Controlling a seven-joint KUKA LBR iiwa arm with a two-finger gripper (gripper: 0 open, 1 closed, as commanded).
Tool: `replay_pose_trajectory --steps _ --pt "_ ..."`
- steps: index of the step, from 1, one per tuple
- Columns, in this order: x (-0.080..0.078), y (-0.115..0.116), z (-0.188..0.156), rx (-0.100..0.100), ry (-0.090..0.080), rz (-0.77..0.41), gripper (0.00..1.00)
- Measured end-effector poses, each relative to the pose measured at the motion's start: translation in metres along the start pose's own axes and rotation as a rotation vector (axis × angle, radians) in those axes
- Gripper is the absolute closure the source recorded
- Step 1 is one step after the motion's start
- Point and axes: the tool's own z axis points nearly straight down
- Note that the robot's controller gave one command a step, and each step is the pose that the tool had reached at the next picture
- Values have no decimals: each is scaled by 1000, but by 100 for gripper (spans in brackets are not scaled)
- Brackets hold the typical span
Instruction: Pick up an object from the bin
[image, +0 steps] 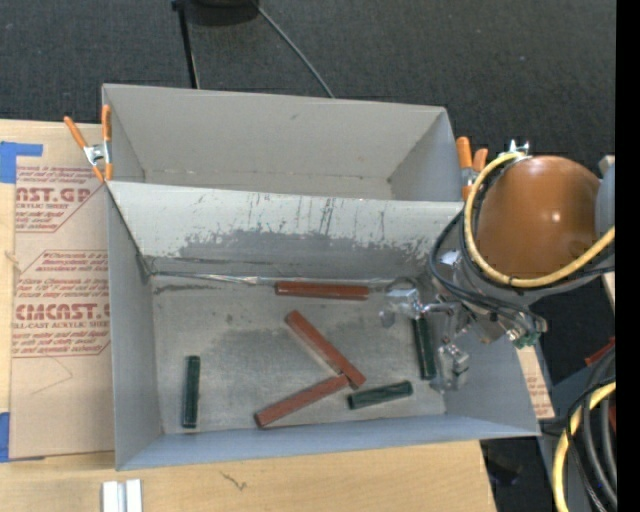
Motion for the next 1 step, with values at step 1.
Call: replay_pose_trajectory --steps 1 --pt "0 -3 70 -5 6 -82 0"
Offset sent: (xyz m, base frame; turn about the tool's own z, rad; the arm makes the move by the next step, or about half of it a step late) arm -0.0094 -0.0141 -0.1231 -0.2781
